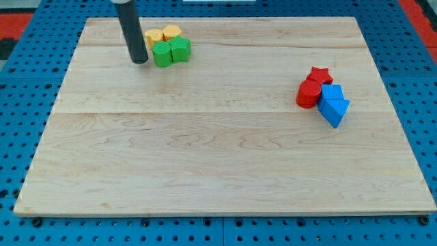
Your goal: Slide all the yellow and green blocks to the top center of the board
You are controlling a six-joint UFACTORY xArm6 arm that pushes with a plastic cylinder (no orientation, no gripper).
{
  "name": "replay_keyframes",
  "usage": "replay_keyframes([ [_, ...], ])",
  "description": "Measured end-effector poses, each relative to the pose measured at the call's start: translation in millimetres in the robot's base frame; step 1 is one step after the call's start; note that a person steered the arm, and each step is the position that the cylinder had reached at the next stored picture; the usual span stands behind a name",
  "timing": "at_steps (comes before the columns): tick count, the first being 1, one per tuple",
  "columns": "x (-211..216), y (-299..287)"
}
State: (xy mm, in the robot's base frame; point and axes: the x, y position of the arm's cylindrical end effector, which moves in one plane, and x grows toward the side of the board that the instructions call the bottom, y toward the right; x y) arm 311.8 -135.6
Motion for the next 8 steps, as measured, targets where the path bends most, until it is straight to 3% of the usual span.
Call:
replay_keyframes([
  [3,-55,118],
  [4,3,70],
  [5,6,-47],
  [6,-35,-43],
  [8,-59,71],
])
